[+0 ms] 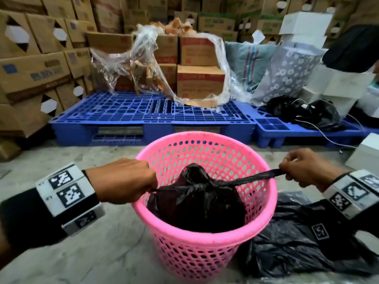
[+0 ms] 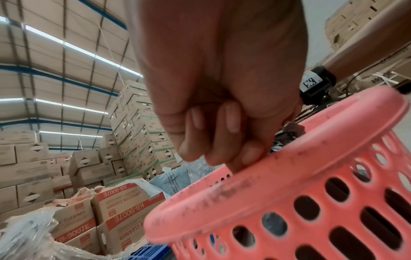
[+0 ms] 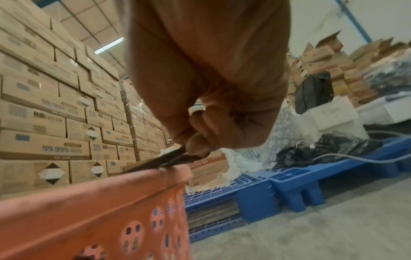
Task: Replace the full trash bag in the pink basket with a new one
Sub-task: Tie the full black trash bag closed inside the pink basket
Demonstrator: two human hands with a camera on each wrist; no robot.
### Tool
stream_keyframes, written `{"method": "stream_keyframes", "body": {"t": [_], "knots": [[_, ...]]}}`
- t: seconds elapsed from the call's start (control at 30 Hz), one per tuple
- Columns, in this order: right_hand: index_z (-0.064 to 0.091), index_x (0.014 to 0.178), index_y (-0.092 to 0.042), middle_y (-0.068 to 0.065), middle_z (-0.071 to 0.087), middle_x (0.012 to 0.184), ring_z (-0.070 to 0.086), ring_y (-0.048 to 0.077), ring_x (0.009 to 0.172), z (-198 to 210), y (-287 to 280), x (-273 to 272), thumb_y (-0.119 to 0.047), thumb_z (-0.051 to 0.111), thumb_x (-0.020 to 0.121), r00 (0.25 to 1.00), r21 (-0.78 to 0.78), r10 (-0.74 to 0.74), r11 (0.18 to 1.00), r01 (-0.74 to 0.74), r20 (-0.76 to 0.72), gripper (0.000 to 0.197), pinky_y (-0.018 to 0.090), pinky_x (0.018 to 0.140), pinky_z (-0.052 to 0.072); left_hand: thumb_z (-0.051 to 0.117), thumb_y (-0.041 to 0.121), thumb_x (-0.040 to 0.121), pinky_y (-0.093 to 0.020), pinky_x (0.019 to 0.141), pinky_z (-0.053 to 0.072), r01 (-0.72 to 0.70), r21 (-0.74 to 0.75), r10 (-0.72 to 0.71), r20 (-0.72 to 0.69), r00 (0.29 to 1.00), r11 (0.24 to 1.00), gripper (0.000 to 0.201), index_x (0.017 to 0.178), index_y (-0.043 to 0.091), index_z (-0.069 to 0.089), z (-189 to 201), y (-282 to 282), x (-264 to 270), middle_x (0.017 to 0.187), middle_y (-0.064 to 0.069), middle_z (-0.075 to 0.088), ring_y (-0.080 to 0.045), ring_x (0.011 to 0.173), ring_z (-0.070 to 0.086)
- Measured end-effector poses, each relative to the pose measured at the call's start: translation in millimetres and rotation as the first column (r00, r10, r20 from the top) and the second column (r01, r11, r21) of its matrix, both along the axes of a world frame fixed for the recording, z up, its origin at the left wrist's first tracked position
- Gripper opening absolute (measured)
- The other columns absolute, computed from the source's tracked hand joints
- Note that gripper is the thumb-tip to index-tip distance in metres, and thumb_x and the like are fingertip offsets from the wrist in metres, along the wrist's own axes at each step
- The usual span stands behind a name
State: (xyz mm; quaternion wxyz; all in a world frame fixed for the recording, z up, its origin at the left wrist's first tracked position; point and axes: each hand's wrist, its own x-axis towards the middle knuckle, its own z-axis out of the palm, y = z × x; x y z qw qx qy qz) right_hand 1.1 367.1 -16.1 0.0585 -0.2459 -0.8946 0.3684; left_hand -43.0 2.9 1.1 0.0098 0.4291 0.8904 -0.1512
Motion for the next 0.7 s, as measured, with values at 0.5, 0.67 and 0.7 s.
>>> {"method": "stream_keyframes", "body": {"t": [0.5, 0.67, 0.7], "knots": [[0.068, 0.087, 0.005, 0.018, 0.07, 0.073, 0.069, 0.02, 0.066, 86, -119, 13, 0.01, 0.057, 0.084, 0.495, -0.08, 0.778, 0.506, -0.859, -0.388, 0.012, 0.025, 0.063, 0.057, 0.046, 0.009, 0.093, -0.017, 0.04, 0.026, -0.656, 0.654, -0.328, 0.757, 0.566, 0.377, 0.022, 0.078, 0.002, 0.061, 34, 56, 2, 0.05, 0.003, 0.055, -0.007, 0.039, 0.039], [0.067, 0.087, 0.005, 0.012, 0.067, 0.064, 0.067, 0.017, 0.057, 81, -126, -4, 0.013, 0.053, 0.085, 0.583, -0.196, 0.643, 0.571, -0.797, -0.497, 0.016, 0.024, 0.057, 0.058, 0.045, 0.007, 0.088, -0.019, 0.044, 0.029, -0.655, 0.631, -0.405, 0.773, 0.488, 0.416, 0.017, 0.081, 0.009, 0.06, 29, 64, 11, 0.055, 0.001, 0.053, -0.009, 0.044, 0.043], [0.065, 0.09, 0.01, 0.013, 0.067, 0.064, 0.067, 0.017, 0.055, 79, -124, -6, 0.013, 0.053, 0.085, 0.617, -0.235, 0.605, 0.591, -0.772, -0.503, 0.013, 0.024, 0.057, 0.059, 0.044, 0.007, 0.09, -0.02, 0.044, 0.028, -0.664, 0.626, -0.405, 0.776, 0.483, 0.408, 0.018, 0.083, 0.004, 0.06, 30, 62, 10, 0.055, 0.0, 0.053, -0.011, 0.044, 0.043]]}}
